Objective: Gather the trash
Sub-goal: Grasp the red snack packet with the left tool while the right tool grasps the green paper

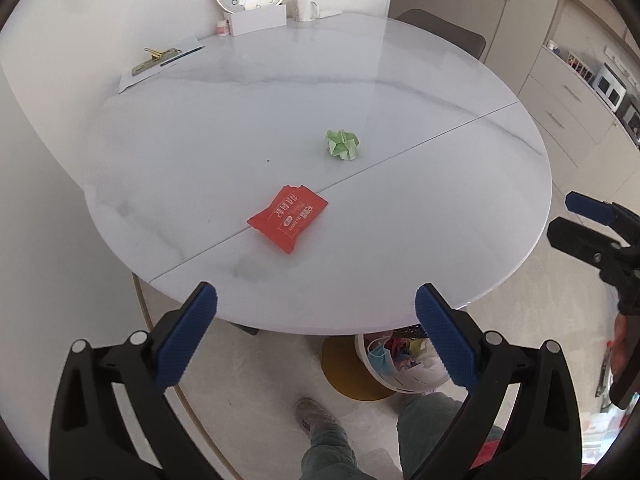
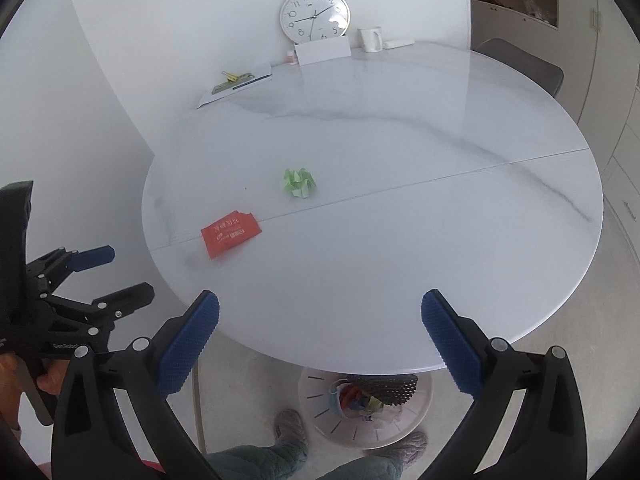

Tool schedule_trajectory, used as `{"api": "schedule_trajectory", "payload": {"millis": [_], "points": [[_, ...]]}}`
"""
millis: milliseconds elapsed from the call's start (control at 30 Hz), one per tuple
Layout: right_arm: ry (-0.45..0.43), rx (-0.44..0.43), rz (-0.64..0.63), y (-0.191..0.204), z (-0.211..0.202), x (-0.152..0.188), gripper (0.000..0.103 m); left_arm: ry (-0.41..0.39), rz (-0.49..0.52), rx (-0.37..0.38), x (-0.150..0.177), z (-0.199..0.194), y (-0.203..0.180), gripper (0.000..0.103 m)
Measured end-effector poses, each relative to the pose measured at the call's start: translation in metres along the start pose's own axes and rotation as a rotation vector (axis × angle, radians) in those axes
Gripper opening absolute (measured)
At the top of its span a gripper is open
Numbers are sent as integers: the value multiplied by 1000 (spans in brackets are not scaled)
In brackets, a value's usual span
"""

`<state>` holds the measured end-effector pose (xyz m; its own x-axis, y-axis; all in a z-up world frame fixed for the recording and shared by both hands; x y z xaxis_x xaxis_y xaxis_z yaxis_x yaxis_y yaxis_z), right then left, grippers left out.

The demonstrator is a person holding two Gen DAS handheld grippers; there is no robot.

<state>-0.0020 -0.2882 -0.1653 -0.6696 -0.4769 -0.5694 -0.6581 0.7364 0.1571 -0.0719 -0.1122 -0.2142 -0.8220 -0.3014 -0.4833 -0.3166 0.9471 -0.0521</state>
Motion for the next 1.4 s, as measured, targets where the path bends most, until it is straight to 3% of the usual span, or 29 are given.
{"api": "schedule_trajectory", "payload": {"millis": [267, 567, 700, 933, 1133, 1400], "points": [[50, 49, -8, 10, 45, -28, 100, 42, 97, 12, -31, 77, 14, 92], [120, 26, 2, -13, 116, -56, 100, 107, 138, 2, -49, 154, 9, 60], [128, 14, 1, -17, 130, -66, 100, 104, 132, 26, -54, 156, 4, 49], [121, 0, 3, -15, 135, -76, 100, 101, 138, 58, -50, 150, -5, 40], [120, -6, 20, -11, 133, -78, 100, 94, 101, 81, -55, 143, 1, 37], [127, -19, -22, 13, 142, -85, 100, 59, -5, 74, -53, 90, 23, 37]]}}
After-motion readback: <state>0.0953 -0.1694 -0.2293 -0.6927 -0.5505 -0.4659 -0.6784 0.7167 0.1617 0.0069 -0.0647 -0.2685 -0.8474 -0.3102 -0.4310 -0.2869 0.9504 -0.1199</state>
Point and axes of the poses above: each gripper's, at about its wrist camera, not at the fingertips, and z roughly the way its jaws point, y to its left, x to its underside, the point moved 7 cm from there along z, roughly the way its jaws point, and after that the axes turned 2 degrees about -z, right-handed, at the moved point
